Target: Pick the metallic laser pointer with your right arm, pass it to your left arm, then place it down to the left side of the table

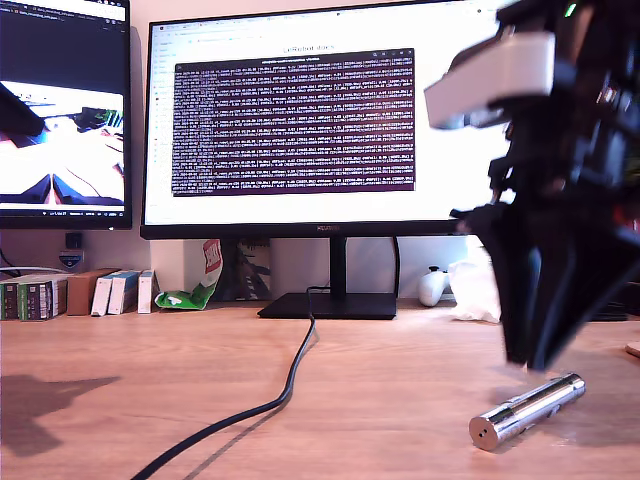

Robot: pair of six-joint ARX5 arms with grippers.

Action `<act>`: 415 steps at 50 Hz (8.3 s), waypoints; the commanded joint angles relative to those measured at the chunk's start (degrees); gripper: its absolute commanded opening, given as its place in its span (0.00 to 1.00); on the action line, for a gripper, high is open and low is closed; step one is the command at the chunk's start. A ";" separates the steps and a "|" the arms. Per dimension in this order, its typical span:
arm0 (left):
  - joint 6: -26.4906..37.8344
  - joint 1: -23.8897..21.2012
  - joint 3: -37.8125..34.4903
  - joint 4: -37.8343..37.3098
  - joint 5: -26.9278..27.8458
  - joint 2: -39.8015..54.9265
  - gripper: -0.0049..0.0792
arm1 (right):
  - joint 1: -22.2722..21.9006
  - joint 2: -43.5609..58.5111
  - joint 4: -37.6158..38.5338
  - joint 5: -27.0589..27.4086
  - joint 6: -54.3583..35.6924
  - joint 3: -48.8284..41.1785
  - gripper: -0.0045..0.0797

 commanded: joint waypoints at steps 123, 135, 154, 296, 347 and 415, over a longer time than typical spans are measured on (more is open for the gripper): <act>-8.55 -0.15 0.74 38.77 15.08 6.78 0.26 | 3.48 1.88 8.94 -14.97 17.16 27.02 0.04; -22.03 -0.15 0.74 56.33 14.12 12.98 0.27 | 3.48 1.88 11.10 -24.65 23.12 33.27 0.04; -37.68 -4.66 0.76 80.43 14.40 25.38 0.30 | 4.55 1.88 19.58 -30.08 31.87 40.00 0.04; -5.07 -3.89 14.01 20.31 2.38 32.24 0.03 | -3.39 1.86 -4.85 1.18 50.14 41.05 0.04; -4.17 -2.27 16.00 0.42 -1.64 33.51 0.03 | -12.44 -14.27 11.52 26.38 77.77 21.79 0.04; 0.02 2.36 46.66 -52.13 -9.05 71.87 0.03 | -6.16 -48.65 32.79 25.88 68.41 -15.98 0.04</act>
